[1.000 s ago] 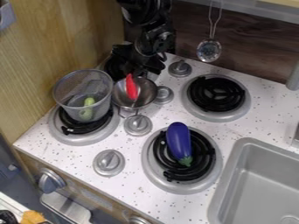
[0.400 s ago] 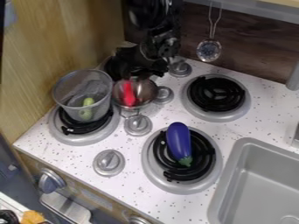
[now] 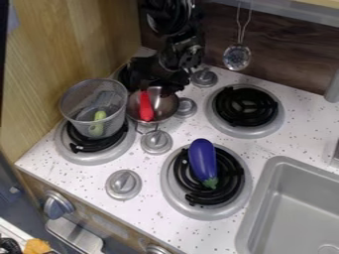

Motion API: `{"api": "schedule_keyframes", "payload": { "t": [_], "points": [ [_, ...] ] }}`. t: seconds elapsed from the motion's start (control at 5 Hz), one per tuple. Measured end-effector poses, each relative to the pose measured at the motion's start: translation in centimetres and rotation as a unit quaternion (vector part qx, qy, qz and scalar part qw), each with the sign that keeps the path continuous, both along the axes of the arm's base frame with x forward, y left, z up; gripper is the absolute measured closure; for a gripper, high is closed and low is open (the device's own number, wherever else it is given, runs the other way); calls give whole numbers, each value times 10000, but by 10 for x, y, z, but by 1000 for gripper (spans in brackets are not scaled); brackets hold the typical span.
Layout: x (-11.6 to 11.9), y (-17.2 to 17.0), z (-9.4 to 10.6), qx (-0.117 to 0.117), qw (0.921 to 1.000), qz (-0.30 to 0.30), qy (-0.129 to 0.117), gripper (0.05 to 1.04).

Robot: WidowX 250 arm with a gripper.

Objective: Move the red item to stainless pot.

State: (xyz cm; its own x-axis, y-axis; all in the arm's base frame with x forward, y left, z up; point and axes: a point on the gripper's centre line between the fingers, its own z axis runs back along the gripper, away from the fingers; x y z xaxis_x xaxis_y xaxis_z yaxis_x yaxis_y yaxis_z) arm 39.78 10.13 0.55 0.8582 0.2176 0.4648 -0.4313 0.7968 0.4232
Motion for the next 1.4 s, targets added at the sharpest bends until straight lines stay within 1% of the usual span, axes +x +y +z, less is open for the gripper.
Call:
{"api": "schedule_keyframes", "payload": {
  "t": [0.2,0.4,0.6,0.8,1.0,1.2,1.4],
  "points": [
    [-3,-3,-1,-152,9996,70,207,82],
    [-4,-17,7,-683,9966,28,449,82],
    [-1,-30,27,-1112,9937,-62,126,83],
    [-7,-52,29,-1397,9901,62,139,83],
    [-13,-82,28,-1479,9886,-171,-218,83],
    [-12,-102,23,-1542,9860,-545,-337,83],
    [-15,-116,22,-1524,9851,-771,-206,83]
  ]
}}
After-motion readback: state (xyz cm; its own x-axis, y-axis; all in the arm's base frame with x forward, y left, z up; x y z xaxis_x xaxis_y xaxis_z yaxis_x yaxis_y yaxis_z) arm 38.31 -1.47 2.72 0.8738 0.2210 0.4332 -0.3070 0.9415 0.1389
